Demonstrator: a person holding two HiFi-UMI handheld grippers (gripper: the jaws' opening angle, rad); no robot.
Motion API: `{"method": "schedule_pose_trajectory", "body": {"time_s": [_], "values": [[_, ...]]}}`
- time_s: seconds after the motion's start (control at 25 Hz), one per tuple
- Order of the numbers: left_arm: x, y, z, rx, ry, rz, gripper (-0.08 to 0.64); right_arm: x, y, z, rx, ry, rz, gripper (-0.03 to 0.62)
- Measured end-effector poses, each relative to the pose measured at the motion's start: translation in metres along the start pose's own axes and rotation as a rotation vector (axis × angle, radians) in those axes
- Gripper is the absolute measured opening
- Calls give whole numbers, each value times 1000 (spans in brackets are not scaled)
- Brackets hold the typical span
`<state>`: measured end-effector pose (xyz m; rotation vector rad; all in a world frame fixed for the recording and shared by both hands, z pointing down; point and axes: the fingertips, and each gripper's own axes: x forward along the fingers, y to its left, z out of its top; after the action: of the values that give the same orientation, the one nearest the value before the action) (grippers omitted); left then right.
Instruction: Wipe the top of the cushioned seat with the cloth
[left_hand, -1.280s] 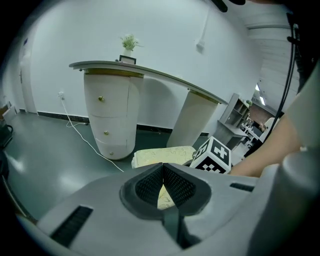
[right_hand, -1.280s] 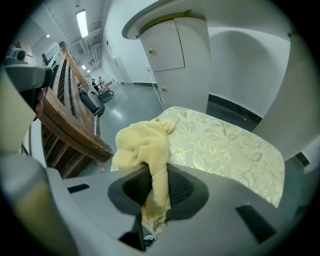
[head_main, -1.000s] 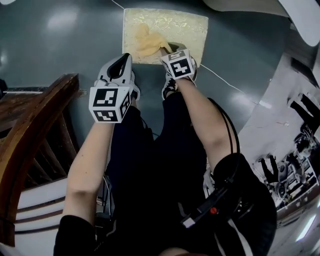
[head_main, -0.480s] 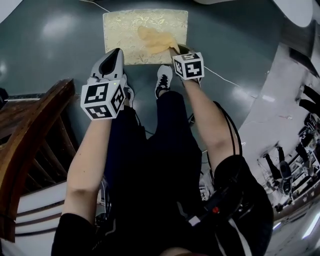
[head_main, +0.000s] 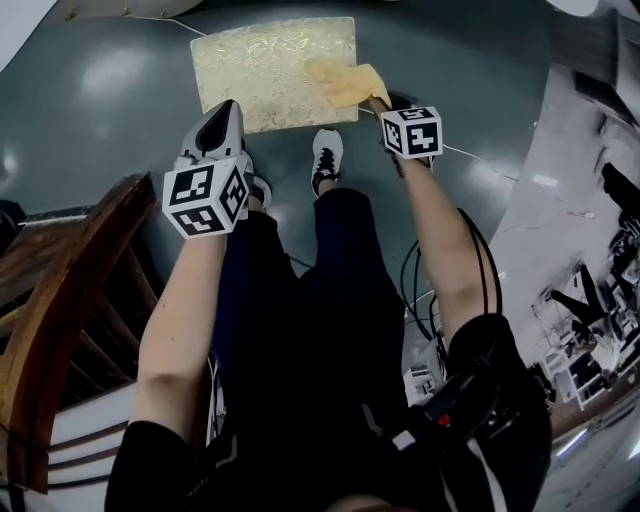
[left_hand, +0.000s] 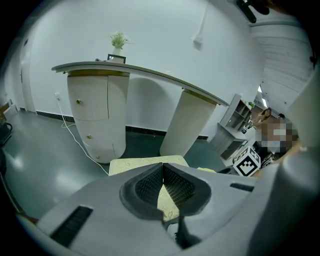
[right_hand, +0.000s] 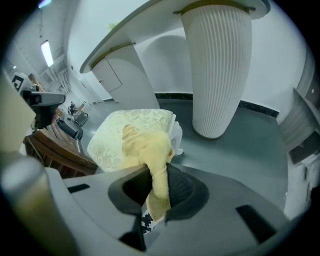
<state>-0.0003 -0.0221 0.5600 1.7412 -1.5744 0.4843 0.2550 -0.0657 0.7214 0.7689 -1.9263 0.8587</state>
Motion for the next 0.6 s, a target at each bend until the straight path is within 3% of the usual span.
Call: {"method": "schedule_pose_trajectory", "body": {"time_s": [0.32, 0.6], "values": [[-29, 20, 16, 60, -23, -69, 5, -48, 75, 25, -139, -127, 121, 71], [-76, 87, 16, 12, -47, 2, 5, -59, 198, 46, -177, -176, 261, 72]]}}
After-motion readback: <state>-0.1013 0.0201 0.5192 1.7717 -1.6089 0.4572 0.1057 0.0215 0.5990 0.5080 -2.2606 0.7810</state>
